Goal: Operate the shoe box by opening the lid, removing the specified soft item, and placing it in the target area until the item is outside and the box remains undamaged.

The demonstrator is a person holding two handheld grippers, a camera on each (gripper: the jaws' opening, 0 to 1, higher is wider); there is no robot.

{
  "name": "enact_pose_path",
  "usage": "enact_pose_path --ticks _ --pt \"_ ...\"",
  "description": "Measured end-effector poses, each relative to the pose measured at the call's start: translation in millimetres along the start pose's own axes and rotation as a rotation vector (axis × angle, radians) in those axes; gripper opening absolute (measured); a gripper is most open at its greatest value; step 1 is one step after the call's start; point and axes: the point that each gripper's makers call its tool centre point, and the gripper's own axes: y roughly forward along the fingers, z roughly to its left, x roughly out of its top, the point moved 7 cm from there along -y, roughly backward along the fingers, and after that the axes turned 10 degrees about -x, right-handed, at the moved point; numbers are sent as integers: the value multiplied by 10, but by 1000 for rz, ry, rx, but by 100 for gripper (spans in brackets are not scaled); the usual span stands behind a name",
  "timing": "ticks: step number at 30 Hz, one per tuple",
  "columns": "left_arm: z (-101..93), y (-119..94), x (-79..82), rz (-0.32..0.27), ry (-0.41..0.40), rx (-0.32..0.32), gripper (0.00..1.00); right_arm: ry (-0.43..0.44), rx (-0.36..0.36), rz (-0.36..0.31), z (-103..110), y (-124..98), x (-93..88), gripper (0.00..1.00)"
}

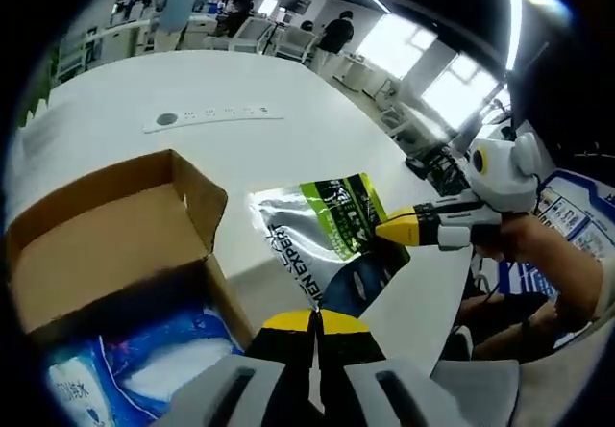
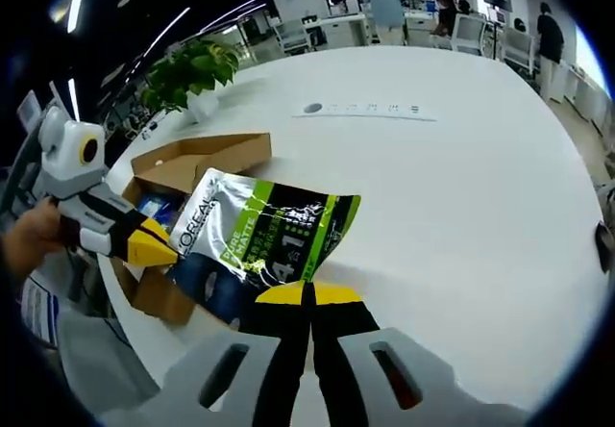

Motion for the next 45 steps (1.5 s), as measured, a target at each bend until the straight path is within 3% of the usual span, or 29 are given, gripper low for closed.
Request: enact_pose_path --ticks 5,13,35,45 --pt "32 67 62 35 27 32 0 11 -5 13 -48 81 -17 0" --pt "58 240 110 144 118 94 0 29 -17 26 -135 201 -67 0" --pt "162 646 43 495 320 202 0 93 7 20 -249 384 -191 0" --pt "219 751 -18 556 358 212 0 30 -2 25 -256 485 -247 0"
